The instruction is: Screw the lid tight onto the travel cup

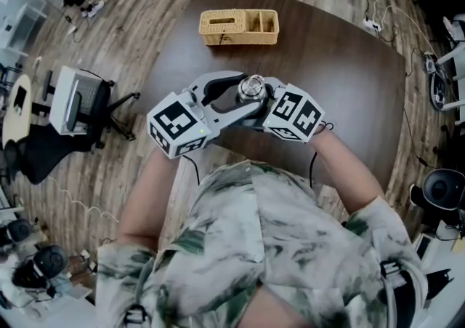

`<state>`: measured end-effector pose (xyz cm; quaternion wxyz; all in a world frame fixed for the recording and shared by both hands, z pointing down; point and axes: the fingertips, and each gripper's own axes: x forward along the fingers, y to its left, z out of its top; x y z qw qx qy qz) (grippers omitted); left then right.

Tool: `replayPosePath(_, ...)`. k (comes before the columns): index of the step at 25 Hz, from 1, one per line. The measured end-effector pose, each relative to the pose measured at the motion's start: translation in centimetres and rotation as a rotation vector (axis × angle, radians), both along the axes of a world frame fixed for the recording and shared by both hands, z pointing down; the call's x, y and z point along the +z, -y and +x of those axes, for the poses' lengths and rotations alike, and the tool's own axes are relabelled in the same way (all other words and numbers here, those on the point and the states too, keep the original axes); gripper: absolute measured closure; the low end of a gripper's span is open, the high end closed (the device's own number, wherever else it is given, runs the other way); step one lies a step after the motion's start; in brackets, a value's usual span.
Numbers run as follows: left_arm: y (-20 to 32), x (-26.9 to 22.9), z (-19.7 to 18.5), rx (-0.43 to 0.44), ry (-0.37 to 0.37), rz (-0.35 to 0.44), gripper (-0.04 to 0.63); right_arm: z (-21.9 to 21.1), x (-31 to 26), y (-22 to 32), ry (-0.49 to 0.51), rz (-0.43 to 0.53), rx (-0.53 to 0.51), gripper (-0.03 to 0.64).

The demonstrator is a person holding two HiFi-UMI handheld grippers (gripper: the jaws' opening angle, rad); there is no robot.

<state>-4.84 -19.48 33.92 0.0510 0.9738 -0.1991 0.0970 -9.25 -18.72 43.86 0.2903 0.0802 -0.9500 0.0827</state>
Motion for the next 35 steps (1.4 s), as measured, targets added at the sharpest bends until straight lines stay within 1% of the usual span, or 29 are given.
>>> replayPosePath(2, 0.0, 0.1, 0.0, 0.001, -0.007, -0.011, 0.354, 0.1, 0.2, -0.1, -0.001, -0.007, 0.004, 0.212)
replayPosePath(4, 0.2, 0.3, 0.3, -0.029, -0.004, -0.021, 0.353, 0.3, 0.4, 0.0, 0.0, -0.013, 0.02, 0.212)
replayPosePath(7, 0.6, 0.3, 0.5, -0.107, 0.001, -0.019, 0.353, 0.6, 0.6, 0.5, -0.005, -0.02, 0.05, 0.212)
replayPosePath(10, 0.8, -0.1, 0.5, -0.19, -0.011, 0.003, 0.334, 0.7, 0.7, 1.1, -0.008, -0.023, 0.076, 0.212)
replayPosePath(15, 1.6, 0.6, 0.0, -0.342, 0.006, -0.014, 0.334, 0.4, 1.0, 1.4, -0.007, -0.033, 0.099, 0.212)
replayPosePath(18, 2.0, 1.0, 0.1, -0.383, 0.019, -0.022, 0.333, 0.3, 1.2, 1.7, -0.009, -0.031, 0.109, 0.212)
replayPosePath(22, 2.3, 1.2, -0.1, -0.385, 0.028, -0.038, 0.334, -0.2, 1.1, 1.9, -0.012, -0.022, 0.112, 0.212)
replayPosePath(27, 2.4, 1.1, 0.3, -0.336, 0.028, -0.028, 0.341, 0.1, 0.9, 2.1, -0.01, -0.015, 0.105, 0.212)
replayPosePath(30, 2.1, 1.1, 0.8, -0.274, 0.029, -0.02, 0.341, 0.5, 1.0, 1.8, -0.006, -0.011, 0.085, 0.212)
replayPosePath(35, 1.6, 0.9, 0.5, -0.132, 0.019, -0.012, 0.342, 0.3, 0.8, 1.5, -0.017, -0.001, 0.046, 0.212)
